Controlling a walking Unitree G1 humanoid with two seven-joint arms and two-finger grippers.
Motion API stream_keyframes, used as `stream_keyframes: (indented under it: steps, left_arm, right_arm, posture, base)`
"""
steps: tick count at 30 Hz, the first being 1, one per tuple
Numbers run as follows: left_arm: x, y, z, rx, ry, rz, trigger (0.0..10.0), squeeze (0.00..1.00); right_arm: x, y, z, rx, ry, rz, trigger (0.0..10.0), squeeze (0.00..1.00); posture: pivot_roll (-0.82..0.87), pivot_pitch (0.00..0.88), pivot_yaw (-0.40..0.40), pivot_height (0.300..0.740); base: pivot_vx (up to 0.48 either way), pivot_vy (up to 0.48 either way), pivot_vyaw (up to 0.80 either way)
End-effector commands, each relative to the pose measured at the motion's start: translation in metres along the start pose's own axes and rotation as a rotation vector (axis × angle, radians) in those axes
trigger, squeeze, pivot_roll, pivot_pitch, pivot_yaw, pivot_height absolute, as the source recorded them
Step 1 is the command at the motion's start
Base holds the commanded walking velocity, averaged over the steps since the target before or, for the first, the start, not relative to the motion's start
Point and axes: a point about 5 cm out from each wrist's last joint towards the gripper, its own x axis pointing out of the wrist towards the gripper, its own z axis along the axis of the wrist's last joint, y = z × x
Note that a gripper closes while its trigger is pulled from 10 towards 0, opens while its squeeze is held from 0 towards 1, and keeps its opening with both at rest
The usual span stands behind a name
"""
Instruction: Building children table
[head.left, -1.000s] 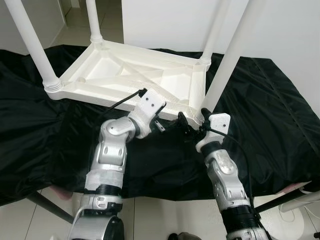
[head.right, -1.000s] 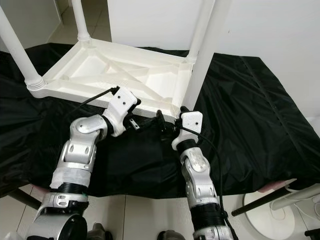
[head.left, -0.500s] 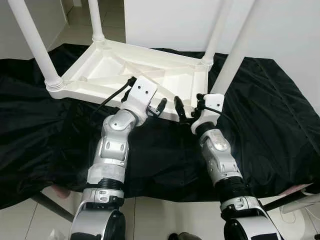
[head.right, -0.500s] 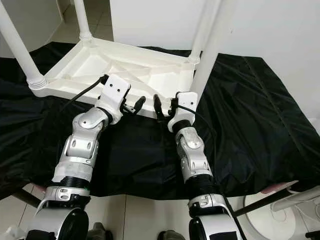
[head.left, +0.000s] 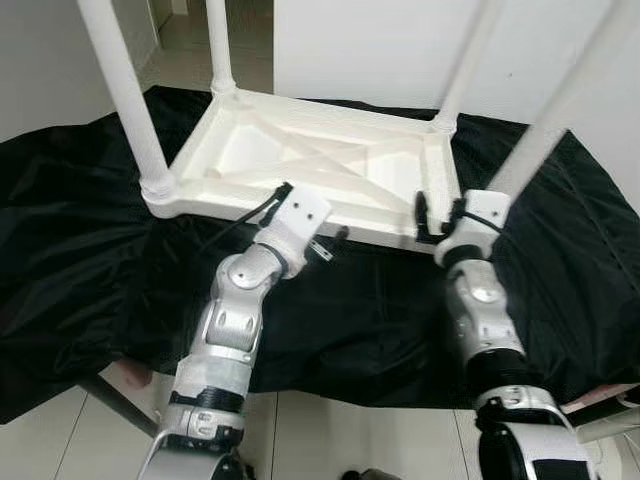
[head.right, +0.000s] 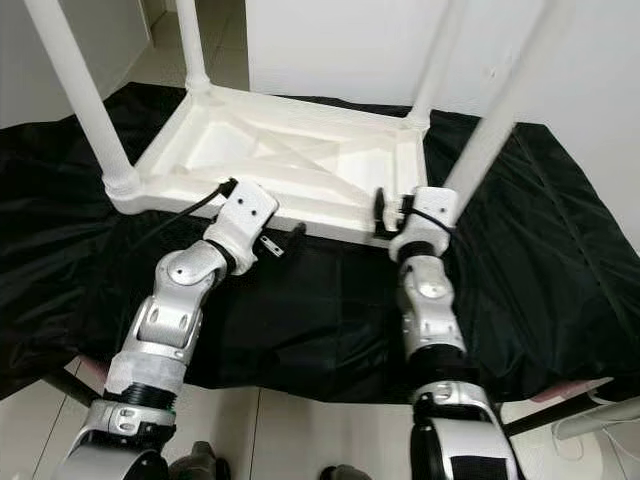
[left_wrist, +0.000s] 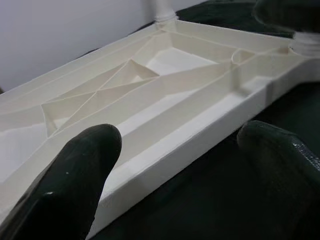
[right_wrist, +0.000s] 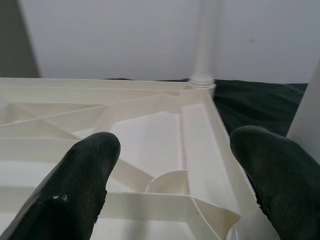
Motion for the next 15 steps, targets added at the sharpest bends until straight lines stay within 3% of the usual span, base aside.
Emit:
stream_keyframes:
  steps: [1,2,3,9,12,15]
  left_arm:
    - [-0.004,-0.013,0.000,0.015,-0.014,-0.101,10.0,0.00]
    - [-0.004,-0.013,0.000,0.015,-0.014,-0.101,10.0,0.00]
    - [-0.012,-0.027,-0.003,0.032,-0.015,-0.210,10.0,0.00]
    - [-0.031,-0.047,-0.017,0.054,0.014,-0.345,10.0,0.00]
    - [-0.032,-0.046,-0.022,0.065,0.033,-0.321,10.0,0.00]
    - [-0.025,-0.039,-0.026,0.059,0.074,-0.226,10.0,0.00]
  right_arm:
    - [-0.002,-0.032,-0.001,-0.014,-0.001,-0.127,10.0,0.00]
    - [-0.002,-0.032,-0.001,-0.014,-0.001,-0.127,10.0,0.00]
    - [-0.002,-0.045,0.001,-0.035,-0.004,-0.156,10.0,0.00]
    - [-0.001,-0.064,0.003,-0.062,-0.003,-0.172,10.0,0.00]
    - [-0.001,-0.064,0.003,-0.064,-0.004,-0.156,10.0,0.00]
    - [0.000,-0.053,0.002,-0.041,-0.006,-0.084,10.0,0.00]
  posture:
    - [-0.01,0.000,-0.029,0.740]
    - [-0.01,0.000,-0.029,0.740]
    - [-0.01,0.000,-0.026,0.740]
    - [-0.01,0.000,-0.021,0.740]
    - [-0.01,0.000,-0.020,0.740]
    - [-0.01,0.000,-0.019,0.740]
  base:
    - [0.000,0.000,0.00]
    - [0.000,0.000,0.00]
    - [0.000,0.000,0.00]
    - [0.000,0.000,0.00]
    - [0.000,0.000,0.00]
    - [0.000,0.000,0.00]
